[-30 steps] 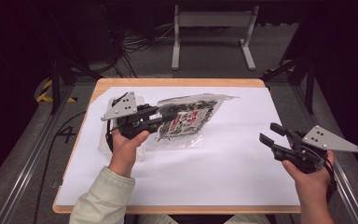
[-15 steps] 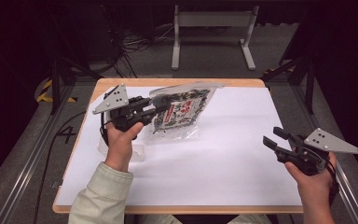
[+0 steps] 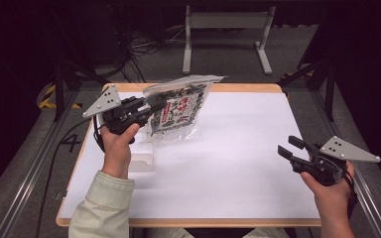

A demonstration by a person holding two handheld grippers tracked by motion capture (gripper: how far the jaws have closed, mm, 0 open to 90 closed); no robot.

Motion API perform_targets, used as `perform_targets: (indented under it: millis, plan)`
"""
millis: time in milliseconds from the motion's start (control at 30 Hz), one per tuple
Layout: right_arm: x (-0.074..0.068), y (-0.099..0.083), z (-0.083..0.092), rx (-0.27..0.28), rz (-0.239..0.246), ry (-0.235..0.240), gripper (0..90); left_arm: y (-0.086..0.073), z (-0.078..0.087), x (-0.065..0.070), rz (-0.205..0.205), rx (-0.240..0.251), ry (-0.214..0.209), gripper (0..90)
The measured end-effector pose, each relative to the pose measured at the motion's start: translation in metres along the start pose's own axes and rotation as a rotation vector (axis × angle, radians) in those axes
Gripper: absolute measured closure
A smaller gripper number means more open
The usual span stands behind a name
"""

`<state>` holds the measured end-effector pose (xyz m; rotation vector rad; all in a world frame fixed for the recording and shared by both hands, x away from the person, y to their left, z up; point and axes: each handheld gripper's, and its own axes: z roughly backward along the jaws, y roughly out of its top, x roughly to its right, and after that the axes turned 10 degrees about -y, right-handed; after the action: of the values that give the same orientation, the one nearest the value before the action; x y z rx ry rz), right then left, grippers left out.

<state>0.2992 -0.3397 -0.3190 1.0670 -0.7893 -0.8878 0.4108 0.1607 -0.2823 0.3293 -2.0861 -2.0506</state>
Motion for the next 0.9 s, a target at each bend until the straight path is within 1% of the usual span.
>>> perform_targets:
  millis: [100, 367, 500, 633, 733, 800, 900]
  plan:
    - [0.000, 0.000, -0.002, -0.001, 0.003, 0.006, 49.5, 0.000, 0.005, -0.001, 0.003, 0.005, 0.017, 73.2]
    - [-0.002, -0.001, -0.009, -0.007, 0.001, 0.018, 49.4, 0.001, 0.022, -0.004, -0.006, 0.008, 0.061, 73.3]
    - [-0.005, -0.001, -0.013, -0.014, 0.010, 0.031, 49.3, 0.000, 0.030, -0.009, -0.001, 0.014, 0.090, 73.2]
    - [-0.005, -0.002, -0.014, -0.016, 0.010, 0.036, 49.2, -0.002, 0.037, -0.014, 0.003, 0.031, 0.110, 73.2]
    - [-0.005, -0.002, -0.014, -0.017, 0.008, 0.034, 49.2, -0.003, 0.040, -0.016, 0.001, 0.032, 0.119, 73.3]
    - [-0.004, -0.003, -0.013, -0.019, 0.005, 0.030, 49.2, -0.004, 0.043, -0.019, -0.005, 0.037, 0.133, 73.2]
    - [-0.003, -0.003, -0.013, -0.021, 0.003, 0.029, 49.1, -0.006, 0.047, -0.023, -0.001, 0.046, 0.142, 73.2]
